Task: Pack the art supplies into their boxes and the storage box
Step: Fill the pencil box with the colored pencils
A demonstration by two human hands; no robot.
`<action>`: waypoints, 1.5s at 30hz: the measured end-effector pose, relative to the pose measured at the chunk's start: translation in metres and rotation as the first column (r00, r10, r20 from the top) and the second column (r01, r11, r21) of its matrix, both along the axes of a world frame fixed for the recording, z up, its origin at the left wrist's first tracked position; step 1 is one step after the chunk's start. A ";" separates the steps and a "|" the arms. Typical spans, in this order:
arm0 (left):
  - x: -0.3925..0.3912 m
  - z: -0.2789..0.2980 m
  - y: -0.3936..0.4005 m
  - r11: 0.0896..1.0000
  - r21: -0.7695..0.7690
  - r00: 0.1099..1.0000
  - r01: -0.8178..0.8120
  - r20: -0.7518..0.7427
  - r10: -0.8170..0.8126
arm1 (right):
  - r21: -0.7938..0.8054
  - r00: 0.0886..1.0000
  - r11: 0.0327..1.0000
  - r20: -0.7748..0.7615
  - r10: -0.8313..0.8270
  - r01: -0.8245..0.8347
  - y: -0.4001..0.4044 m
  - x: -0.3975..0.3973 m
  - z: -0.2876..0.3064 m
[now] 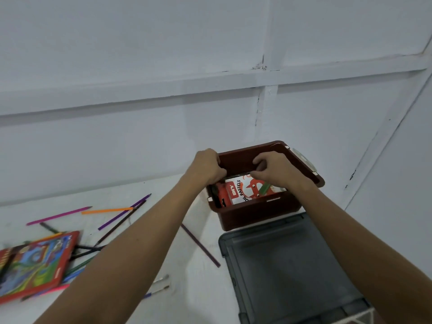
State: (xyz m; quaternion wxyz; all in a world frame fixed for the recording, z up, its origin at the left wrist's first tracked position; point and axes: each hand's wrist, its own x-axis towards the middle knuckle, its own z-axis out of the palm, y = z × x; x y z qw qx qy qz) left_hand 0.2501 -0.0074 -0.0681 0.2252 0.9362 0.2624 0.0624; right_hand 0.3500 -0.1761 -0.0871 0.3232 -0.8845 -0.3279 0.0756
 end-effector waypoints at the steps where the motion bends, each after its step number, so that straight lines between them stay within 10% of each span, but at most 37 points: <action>1: -0.012 0.003 0.008 1.000 -0.020 0.999 -0.009 0.047 0.010 | 0.041 0.999 0.999 -0.003 0.032 -0.032 0.010 -0.013 0.006; 13: -0.248 -0.037 0.160 0.898 -0.186 0.912 -0.399 0.020 0.410 | 0.125 0.869 0.891 -0.198 0.454 -0.437 0.188 -0.209 -0.009; 23: -0.432 -0.109 0.270 0.723 0.008 0.699 -0.691 -0.248 0.671 | -0.092 0.874 0.901 -0.305 0.379 -0.423 0.294 -0.330 -0.065; 35: -0.462 -0.118 0.293 0.796 -0.262 0.806 -0.545 0.098 0.584 | 0.017 0.927 0.984 -0.334 0.170 -0.175 0.310 -0.367 -0.084; 45: -0.507 -0.126 0.244 0.537 -0.810 0.877 -0.235 0.062 0.477 | 0.060 0.855 0.988 -0.496 0.153 -0.142 0.216 -0.390 -0.106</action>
